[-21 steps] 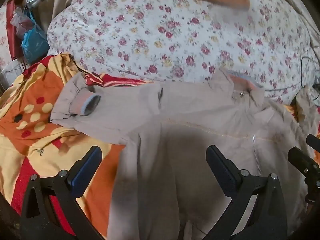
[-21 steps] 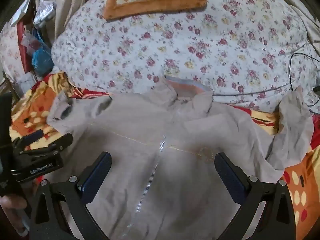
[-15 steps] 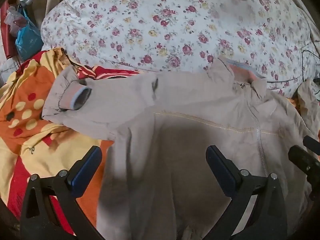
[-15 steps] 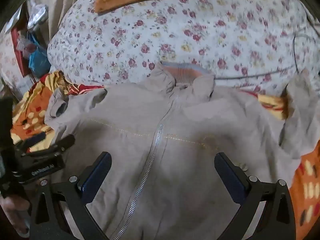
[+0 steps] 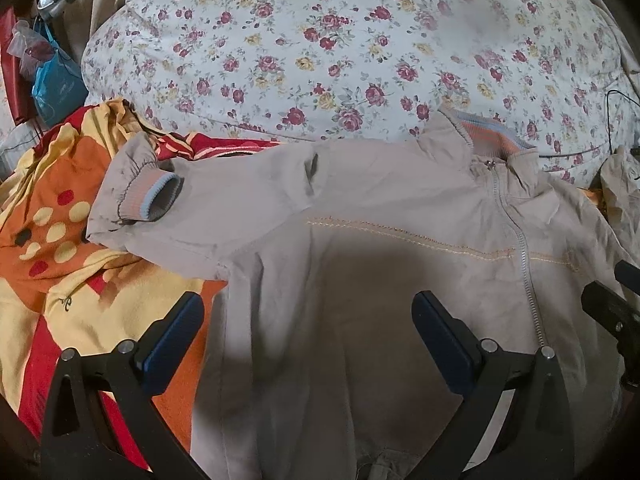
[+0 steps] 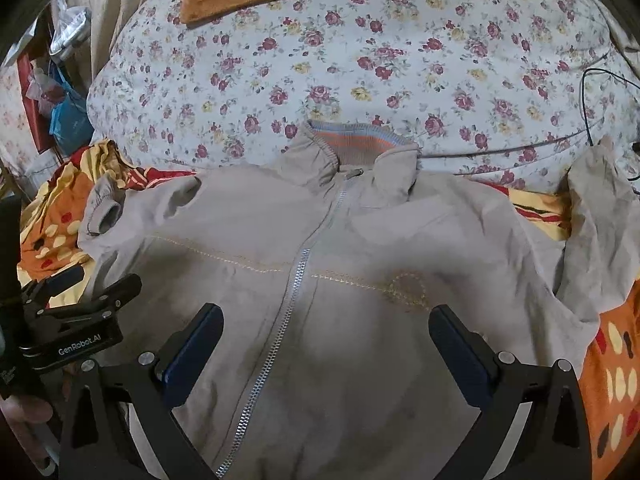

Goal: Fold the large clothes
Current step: 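Move both grippers over the beige jacket toward its sleeve cuffs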

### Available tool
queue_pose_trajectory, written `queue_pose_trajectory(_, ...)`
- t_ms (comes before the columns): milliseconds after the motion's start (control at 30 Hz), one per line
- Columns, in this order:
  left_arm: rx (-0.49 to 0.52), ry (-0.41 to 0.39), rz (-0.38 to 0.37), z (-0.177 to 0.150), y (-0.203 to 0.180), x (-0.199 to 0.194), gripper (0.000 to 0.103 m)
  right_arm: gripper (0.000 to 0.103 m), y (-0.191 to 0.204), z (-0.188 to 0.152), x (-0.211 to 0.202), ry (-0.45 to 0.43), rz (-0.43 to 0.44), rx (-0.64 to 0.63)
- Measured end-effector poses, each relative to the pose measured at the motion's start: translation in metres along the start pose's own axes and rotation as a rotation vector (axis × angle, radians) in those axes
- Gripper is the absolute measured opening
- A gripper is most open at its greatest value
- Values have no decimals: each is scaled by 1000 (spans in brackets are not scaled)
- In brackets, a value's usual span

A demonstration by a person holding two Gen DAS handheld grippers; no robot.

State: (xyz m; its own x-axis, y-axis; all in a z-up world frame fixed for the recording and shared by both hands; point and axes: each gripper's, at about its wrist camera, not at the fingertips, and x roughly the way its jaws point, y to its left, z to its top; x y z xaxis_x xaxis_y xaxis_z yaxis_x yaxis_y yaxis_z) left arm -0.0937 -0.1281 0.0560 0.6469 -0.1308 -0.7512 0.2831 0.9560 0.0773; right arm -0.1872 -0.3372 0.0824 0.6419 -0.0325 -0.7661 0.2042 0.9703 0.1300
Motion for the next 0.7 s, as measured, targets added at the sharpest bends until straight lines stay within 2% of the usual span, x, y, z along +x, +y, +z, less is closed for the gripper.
queue_pose_trajectory(400,21,-1,18,-2,-3,3,103,103,-3,-1,7,25,-42,-5)
queue_pose_trajectory(700,17,-4,24,-3,-1,3,103,103,-4,-2,9,32,-26,11)
